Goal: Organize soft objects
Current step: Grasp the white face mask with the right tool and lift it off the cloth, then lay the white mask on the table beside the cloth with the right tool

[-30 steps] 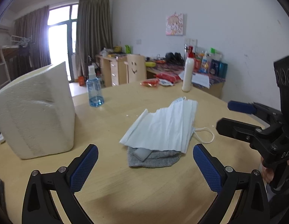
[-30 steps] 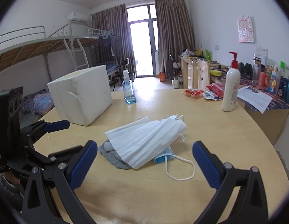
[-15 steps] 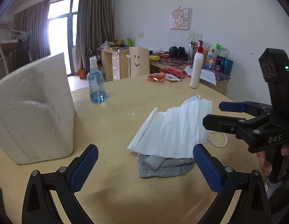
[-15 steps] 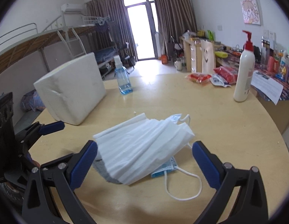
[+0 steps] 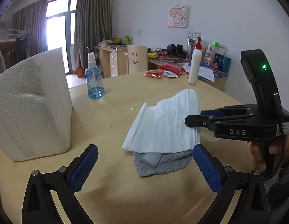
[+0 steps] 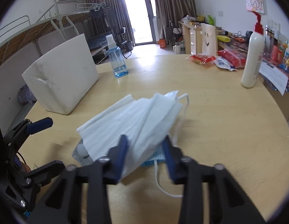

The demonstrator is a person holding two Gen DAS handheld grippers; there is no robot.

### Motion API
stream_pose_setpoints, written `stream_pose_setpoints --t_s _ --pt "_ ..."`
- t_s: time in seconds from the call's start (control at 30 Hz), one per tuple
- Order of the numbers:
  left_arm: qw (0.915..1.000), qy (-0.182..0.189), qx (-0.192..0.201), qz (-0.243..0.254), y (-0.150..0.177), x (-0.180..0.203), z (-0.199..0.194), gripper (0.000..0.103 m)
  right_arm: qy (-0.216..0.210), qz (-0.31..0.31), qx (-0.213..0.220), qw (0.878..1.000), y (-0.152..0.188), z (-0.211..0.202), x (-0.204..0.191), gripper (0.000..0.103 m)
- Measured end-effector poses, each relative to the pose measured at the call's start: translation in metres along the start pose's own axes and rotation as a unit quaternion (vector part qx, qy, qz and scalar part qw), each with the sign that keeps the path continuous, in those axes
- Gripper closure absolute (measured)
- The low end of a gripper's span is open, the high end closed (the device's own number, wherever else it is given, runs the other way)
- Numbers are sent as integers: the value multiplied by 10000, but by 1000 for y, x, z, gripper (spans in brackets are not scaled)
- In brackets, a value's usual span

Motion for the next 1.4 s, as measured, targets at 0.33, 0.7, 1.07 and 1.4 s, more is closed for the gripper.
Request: stream_pose_setpoints --t_s 0.33,0.7,1.07,1.4 --pt "9999 -6 79 -94 -2 -4 -4 1 -281 -230 481 9982 -18 -22 -22 93" --pt "9997 44 144 -191 -3 -6 -8 1 -438 -204 993 9939 -33 -69 -31 93" --pt "9993 152 337 -92 -7 2 -14 1 0 31 1214 9926 -10 -110 -7 93" --pt "9993 118 364 -29 -7 5 -14 1 449 193 621 9969 23 -88 18 93"
Point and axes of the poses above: each gripper's, at about its wrist camera, not at the fingertips, and z roughly the way its jaws point, x to its right, y to its underside, the point moved 9 cm from there along z, roughly the way its jaws point, and after that the axes turned 5 degrees about -y, right-handed, at the moved point
